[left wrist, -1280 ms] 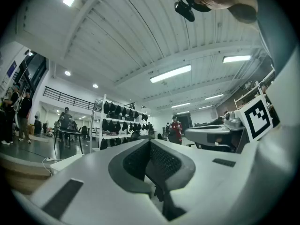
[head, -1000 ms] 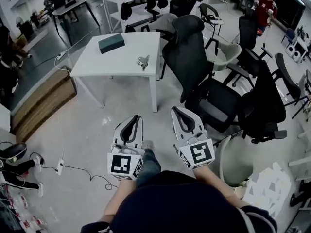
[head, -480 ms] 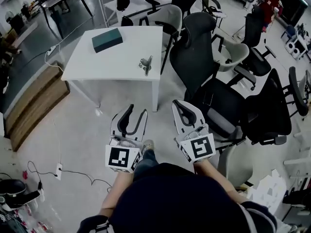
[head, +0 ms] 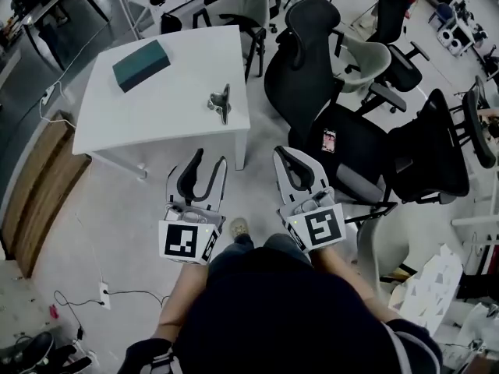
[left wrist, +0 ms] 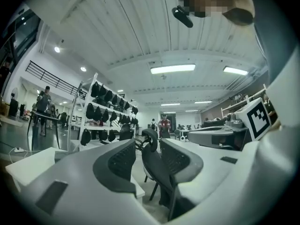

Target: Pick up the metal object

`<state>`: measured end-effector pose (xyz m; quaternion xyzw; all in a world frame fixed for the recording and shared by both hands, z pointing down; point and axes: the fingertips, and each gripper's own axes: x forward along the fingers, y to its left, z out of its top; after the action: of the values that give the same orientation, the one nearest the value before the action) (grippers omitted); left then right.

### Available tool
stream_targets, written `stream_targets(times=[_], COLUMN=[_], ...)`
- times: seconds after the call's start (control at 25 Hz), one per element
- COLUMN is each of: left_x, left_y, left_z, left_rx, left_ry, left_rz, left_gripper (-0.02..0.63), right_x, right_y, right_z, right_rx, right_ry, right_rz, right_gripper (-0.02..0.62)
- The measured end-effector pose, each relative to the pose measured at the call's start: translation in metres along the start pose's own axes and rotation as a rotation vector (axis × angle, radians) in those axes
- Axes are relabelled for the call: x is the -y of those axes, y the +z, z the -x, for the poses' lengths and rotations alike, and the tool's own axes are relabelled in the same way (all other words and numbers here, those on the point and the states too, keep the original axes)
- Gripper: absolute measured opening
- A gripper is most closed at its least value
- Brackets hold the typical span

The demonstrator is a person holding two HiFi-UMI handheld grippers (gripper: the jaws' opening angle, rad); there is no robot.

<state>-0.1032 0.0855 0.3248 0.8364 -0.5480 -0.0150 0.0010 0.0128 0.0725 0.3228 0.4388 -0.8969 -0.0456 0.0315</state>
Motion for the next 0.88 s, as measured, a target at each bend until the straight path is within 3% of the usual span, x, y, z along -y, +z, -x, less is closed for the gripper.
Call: stream_targets(times=[0.32, 0.88], left_x=[-0.026, -0.07], left_y=[-0.019, -0.033], left_z=[-0.033, -0.099], left_rx=[-0.026, -0.056], left_ry=[-0.033, 0.015], left_rz=[0.048, 0.026], left_gripper=[0.146, 0.15], right_x=[0.026, 0.049], right_y=[-0.023, -0.022], right_z=[-0.019, -0.122], right_rx=[-0.089, -0.016], right_ry=[-0.075, 0.05], right_rz=[-0.014, -0.004], right_gripper=[0.028, 0.028])
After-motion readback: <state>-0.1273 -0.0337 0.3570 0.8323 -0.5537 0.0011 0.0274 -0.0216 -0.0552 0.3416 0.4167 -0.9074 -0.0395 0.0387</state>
